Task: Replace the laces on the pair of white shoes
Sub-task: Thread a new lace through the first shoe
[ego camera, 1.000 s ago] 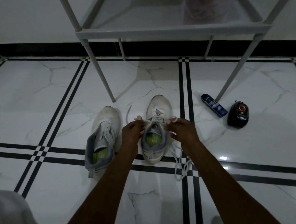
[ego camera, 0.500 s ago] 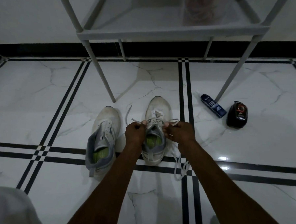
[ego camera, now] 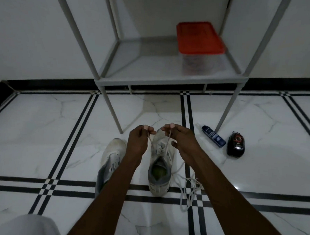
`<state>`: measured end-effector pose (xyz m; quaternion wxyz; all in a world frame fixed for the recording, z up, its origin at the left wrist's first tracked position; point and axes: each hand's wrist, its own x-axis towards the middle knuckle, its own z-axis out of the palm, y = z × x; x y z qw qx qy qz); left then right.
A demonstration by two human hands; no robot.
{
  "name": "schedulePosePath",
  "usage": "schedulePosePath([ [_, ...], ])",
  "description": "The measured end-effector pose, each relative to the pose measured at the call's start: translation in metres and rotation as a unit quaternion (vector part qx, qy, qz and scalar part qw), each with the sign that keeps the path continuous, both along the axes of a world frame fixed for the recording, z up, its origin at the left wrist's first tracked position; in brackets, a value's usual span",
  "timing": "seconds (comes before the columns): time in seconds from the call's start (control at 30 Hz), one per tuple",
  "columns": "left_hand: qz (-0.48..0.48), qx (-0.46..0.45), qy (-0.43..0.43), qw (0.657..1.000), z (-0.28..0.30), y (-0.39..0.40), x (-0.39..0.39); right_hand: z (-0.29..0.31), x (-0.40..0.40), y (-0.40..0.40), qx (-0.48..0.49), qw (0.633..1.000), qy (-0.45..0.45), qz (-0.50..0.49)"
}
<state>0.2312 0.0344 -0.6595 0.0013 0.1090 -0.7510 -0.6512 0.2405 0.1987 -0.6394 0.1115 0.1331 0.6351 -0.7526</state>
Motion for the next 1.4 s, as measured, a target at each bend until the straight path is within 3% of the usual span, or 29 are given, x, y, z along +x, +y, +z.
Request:
schedulePosePath([
  [0.67, -0.019, -0.012, 0.147, 0.989, 0.143, 0.03, -0.046, 0.143, -0.042, -0.004, 0.135, 0.967, 0.211, -0.044],
  [0.9, 0.019, 0.017, 0.165, 0.986, 0.165, 0.033, -0.046, 0.16, -0.049, -0.007, 0.188, 0.948, 0.247, -0.069],
  [1.4, 0.014, 0.115, 0.163, 0.98, 0.185, 0.029, -0.041, 0.177, -0.048, -0.019, 0.179, 0.945, 0.261, -0.082],
])
